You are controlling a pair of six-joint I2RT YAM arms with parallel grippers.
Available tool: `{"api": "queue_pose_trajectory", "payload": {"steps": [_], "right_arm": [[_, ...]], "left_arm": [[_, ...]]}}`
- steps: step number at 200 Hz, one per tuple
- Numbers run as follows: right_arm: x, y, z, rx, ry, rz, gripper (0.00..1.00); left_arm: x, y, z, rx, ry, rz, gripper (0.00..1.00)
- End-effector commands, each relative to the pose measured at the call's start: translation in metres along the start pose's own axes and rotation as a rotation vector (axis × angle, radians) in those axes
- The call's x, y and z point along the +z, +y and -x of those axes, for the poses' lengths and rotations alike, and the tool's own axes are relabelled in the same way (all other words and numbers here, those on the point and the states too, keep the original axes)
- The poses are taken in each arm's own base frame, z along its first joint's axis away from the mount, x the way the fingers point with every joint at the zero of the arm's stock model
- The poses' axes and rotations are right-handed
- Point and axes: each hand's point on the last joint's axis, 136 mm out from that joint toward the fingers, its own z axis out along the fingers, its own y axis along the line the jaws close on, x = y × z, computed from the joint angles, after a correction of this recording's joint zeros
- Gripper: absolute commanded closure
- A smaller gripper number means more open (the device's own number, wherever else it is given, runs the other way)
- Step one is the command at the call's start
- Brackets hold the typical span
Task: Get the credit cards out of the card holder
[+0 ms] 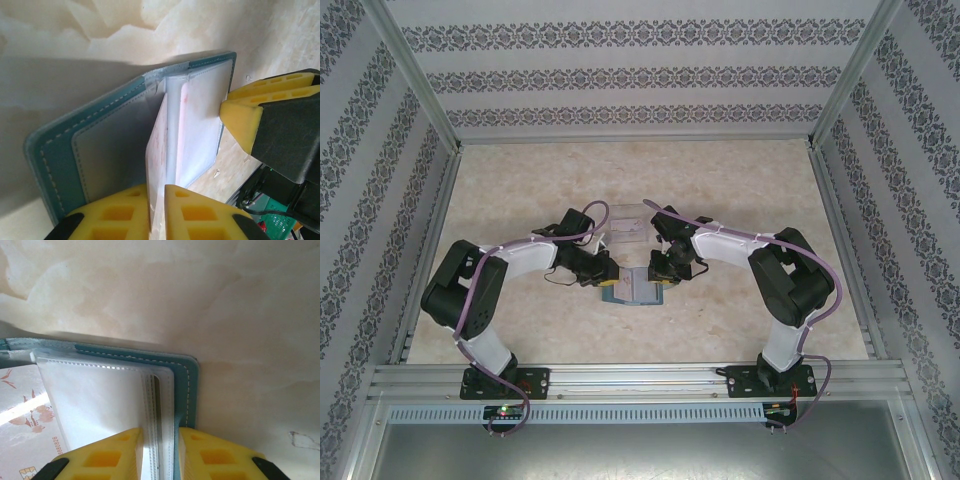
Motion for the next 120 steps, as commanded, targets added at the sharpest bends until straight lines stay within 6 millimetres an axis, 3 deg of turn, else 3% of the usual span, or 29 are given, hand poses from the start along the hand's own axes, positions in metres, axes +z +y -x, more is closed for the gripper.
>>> {"api": "queue_pose_trajectory", "payload": {"steps": [1,120], "right_arm": [[0.019,-0.018,-0.017,0.008,0.069,-0.077,0.75],[-0.007,-0.002,-0.008,-0.001,0.01,-0.019,0.69]], "left_arm": [[-0.003,-0.009,0.006,0.025,-0.008,-0.015,0.89],[-0.028,-0.014,0.007,0.092,-0.04,0.084,0.93]]}}
